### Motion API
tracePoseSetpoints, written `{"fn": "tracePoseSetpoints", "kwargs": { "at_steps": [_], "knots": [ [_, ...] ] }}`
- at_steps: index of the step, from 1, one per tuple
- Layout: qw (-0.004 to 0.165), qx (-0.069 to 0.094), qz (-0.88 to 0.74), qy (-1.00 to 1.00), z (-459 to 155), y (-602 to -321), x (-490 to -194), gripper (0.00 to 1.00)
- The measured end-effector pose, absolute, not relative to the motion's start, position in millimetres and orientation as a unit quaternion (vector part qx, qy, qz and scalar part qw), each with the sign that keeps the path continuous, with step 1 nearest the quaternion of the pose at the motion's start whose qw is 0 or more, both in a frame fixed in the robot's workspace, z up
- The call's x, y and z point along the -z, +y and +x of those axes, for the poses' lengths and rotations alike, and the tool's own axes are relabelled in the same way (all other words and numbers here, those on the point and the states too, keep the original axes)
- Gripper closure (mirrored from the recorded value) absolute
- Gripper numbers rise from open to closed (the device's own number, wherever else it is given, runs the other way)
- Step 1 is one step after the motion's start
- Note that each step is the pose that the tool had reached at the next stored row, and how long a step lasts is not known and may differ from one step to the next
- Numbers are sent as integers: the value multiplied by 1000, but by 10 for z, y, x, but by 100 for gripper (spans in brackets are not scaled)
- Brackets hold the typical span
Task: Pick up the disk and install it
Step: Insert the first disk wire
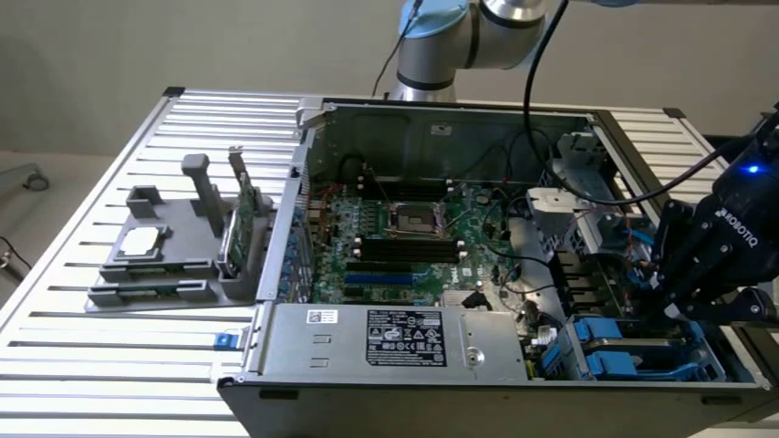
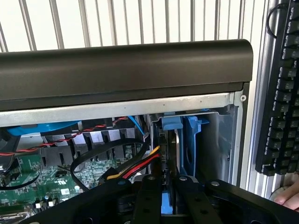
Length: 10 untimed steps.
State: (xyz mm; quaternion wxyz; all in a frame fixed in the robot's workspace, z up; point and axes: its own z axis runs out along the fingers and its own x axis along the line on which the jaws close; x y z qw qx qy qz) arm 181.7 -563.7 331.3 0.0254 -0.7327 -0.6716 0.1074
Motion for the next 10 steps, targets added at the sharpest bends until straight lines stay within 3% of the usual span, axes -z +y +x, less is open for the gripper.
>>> {"fn": "tracePoseSetpoints", "kwargs": {
  "at_steps": [10],
  "knots": [
    [28,-107,-732,-672,1826,-5652,-3302,83]
  ]
}}
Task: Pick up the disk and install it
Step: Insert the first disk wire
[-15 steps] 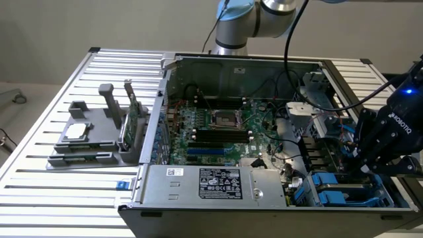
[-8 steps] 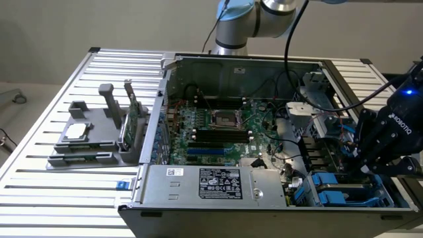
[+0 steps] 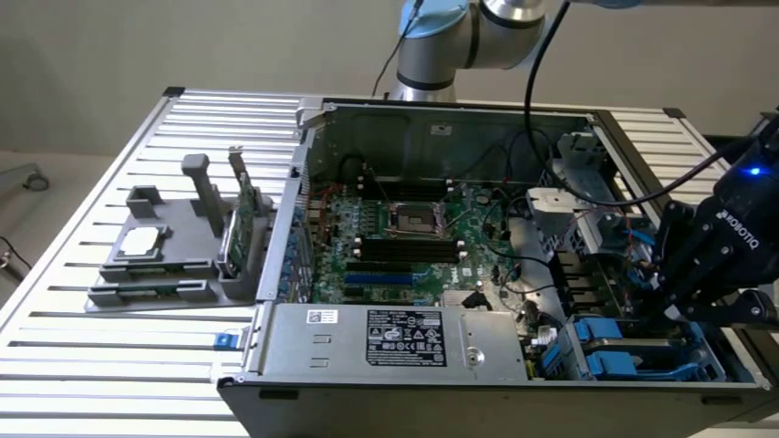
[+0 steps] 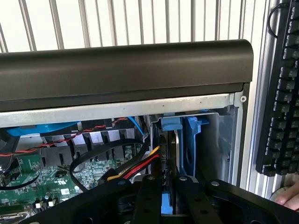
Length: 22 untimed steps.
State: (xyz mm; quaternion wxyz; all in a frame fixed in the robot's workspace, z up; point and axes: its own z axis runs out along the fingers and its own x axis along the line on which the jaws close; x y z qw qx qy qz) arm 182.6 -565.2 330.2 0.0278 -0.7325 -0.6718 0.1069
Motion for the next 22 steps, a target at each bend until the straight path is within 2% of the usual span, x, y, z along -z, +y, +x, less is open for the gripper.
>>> {"fn": "tracePoseSetpoints", "kwargs": {
  "at_steps": [22],
  "knots": [
    [38,-104,-732,-673,1858,-5739,-3271,83]
  ]
}}
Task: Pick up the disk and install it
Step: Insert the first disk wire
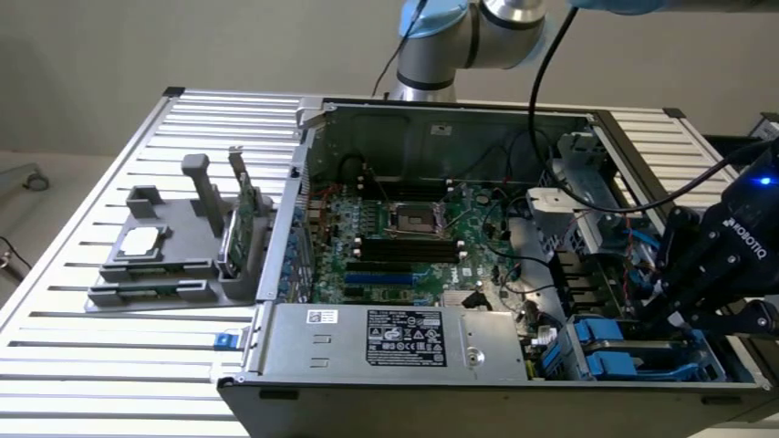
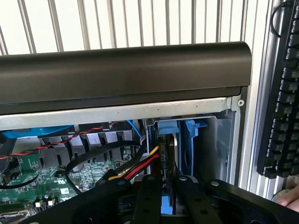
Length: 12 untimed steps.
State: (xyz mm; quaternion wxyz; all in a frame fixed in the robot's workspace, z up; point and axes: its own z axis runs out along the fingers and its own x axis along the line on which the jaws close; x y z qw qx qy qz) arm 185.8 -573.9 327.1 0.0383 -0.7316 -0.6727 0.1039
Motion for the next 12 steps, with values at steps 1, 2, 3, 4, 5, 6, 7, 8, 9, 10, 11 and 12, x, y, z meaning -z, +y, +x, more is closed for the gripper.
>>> {"fn": "tracePoseSetpoints", "kwargs": {
  "at_steps": [1,2,3,4,5,6,7,8,9,10,11,12],
  "knots": [
    [39,-104,-732,-673,1858,-5744,-3269,83],
    [39,-104,-731,-673,1859,-5748,-3267,83],
    [39,-103,-731,-673,1859,-5753,-3265,83],
    [39,-103,-731,-673,1859,-5757,-3263,83],
    [39,-103,-731,-673,1858,-5761,-3262,83],
    [40,-103,-731,-673,1858,-5765,-3261,83],
    [40,-103,-731,-673,1858,-5767,-3260,83],
    [40,-103,-731,-673,1858,-5768,-3259,83],
    [40,-103,-731,-673,1858,-5769,-3258,83],
    [40,-103,-731,-673,1858,-5769,-3256,83],
    [40,-103,-731,-673,1858,-5770,-3253,83],
    [40,-103,-731,-673,1858,-5770,-3250,83]
  ]
}}
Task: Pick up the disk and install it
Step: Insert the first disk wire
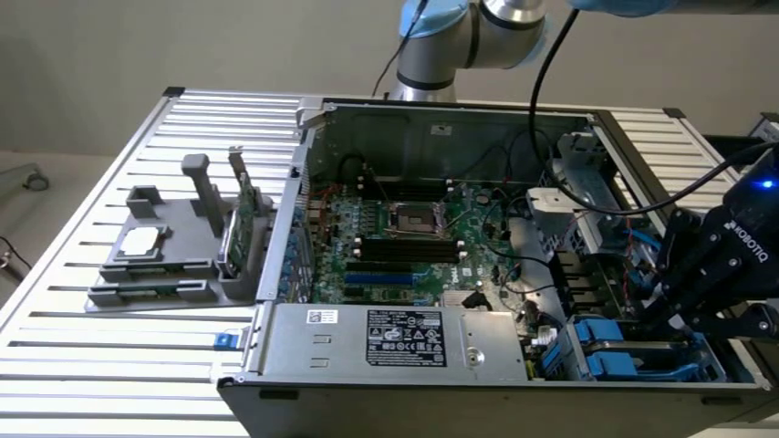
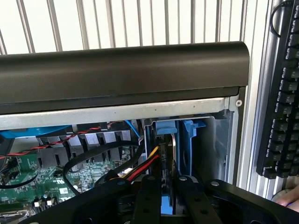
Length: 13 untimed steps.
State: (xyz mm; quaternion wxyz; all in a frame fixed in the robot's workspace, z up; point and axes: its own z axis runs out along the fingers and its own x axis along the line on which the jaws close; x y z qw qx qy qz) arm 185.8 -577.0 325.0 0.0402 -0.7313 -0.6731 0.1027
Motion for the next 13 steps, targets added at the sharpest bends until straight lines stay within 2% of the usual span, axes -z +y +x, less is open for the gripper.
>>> {"fn": "tracePoseSetpoints", "kwargs": {
  "at_steps": [13],
  "knots": [
    [42,-102,-731,-673,1859,-5772,-3233,83]
  ]
}}
